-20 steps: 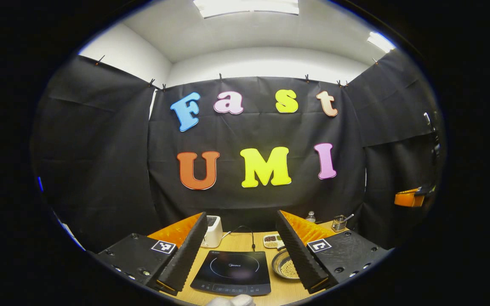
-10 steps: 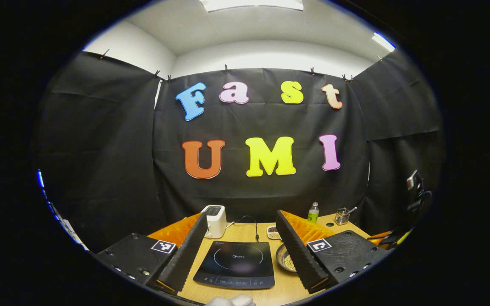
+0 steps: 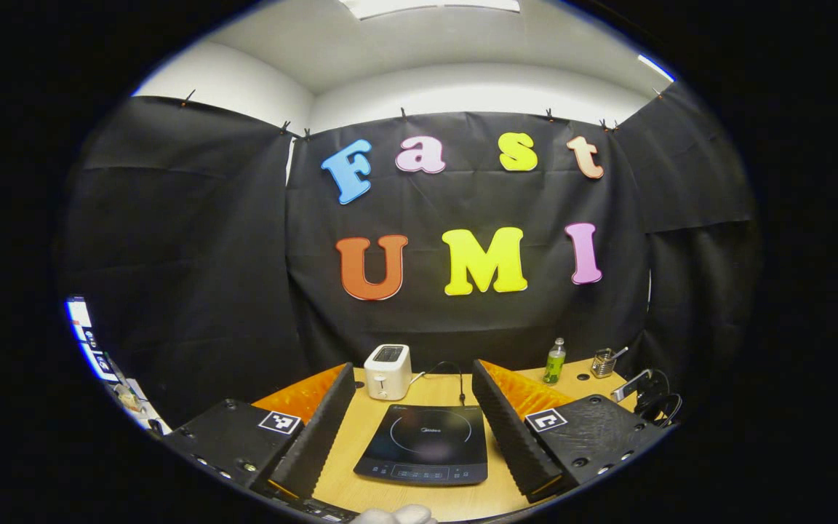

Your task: First push the handle of the pot to place it horizontally, then grasp the pot with both hands and set it on the induction cooktop.

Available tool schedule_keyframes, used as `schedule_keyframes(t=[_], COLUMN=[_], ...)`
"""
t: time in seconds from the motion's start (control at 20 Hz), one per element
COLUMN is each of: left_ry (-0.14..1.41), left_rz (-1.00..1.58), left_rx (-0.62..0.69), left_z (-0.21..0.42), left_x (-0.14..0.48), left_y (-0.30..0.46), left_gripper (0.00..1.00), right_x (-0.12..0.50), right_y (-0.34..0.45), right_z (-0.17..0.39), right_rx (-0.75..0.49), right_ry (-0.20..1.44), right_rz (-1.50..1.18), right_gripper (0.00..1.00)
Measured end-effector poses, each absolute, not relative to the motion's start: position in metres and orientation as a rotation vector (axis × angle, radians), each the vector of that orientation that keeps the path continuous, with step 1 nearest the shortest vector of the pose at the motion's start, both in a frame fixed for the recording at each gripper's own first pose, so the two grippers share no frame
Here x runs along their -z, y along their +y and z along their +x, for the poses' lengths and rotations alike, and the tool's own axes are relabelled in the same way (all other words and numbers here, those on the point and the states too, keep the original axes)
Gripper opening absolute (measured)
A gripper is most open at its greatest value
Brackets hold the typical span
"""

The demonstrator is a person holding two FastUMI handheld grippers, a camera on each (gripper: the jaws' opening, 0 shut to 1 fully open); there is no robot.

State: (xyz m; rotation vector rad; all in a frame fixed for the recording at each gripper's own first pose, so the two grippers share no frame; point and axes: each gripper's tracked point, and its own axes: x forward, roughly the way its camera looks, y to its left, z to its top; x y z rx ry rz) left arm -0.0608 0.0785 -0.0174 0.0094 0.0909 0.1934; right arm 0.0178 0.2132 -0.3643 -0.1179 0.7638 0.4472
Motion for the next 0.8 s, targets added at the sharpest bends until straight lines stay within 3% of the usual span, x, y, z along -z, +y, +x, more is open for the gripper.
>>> schedule_keyframes(t=[0.35, 0.8], left_ry=[0.126, 0.160], left_rz=[0.031, -0.001], left_rx=[-0.285, -0.280], left_z=[-0.079, -0.061], left_x=[0.020, 0.026], left_y=[0.088, 0.055], left_gripper=[0.96, 0.96], right_x=[0.407, 0.412], right_y=[0.224, 0.193], right_z=[0.039, 0.054], right_rx=[-0.454, -0.420], right_ry=[0.873, 0.906], right_rz=[-0.094, 0.006], right_gripper=[0.01, 0.01])
